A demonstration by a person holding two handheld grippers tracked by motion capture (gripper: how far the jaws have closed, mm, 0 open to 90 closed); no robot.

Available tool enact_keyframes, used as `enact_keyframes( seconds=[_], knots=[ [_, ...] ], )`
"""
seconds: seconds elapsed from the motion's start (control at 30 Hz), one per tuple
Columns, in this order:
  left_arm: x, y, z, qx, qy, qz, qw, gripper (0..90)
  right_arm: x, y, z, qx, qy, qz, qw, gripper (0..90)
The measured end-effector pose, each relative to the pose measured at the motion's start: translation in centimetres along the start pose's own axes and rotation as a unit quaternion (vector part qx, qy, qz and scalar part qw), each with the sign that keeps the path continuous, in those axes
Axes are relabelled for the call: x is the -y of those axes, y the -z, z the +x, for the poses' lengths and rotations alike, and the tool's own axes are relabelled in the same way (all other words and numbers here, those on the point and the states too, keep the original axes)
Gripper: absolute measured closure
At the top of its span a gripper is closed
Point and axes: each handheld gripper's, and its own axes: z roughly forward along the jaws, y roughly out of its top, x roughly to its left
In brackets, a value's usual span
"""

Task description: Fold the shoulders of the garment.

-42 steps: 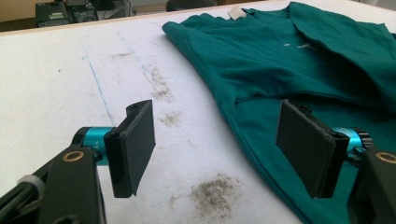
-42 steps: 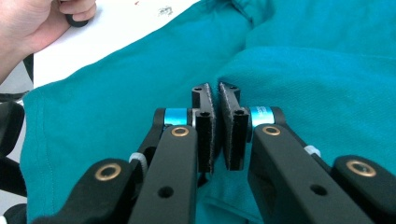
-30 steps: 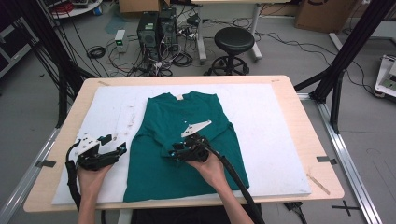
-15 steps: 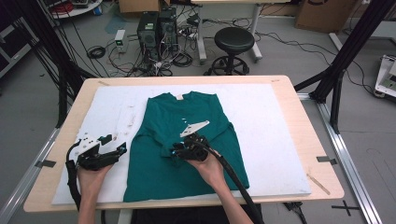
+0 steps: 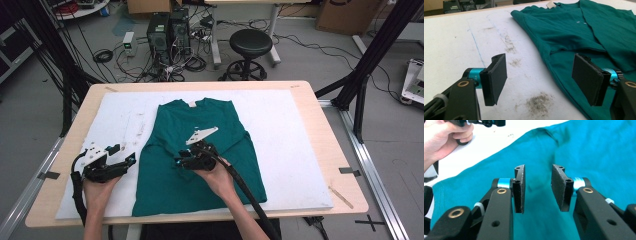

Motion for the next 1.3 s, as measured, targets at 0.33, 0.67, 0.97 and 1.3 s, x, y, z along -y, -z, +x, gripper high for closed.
enact_keyframes(
  seconds=[0.33, 0.67, 0.97, 1.3],
  knots=[
    [0.0, 0.0, 0.0, 0.0, 0.001, 0.001, 1.0, 28.6, -0.3, -4.0, 0.5, 0.02, 0.04, 0.095, 0.9945, 68.1],
    [0.0, 0.0, 0.0, 0.0, 0.0, 0.001, 1.0, 28.6, -0.9, -2.6, -0.2, -0.034, -0.012, 0.009, 0.9993, 86.6],
    [0.0, 0.0, 0.0, 0.0, 0.0, 0.001, 1.0, 28.6, -1.0, -2.4, -0.6, -0.021, -0.039, -0.015, 0.9989, 46.2],
    [0.0, 0.0, 0.0, 0.002, 0.001, 0.001, 1.0, 28.6, 0.2, 1.5, -1.4, 0.09, -0.009, -0.001, 0.9959, 20.5]
  ],
)
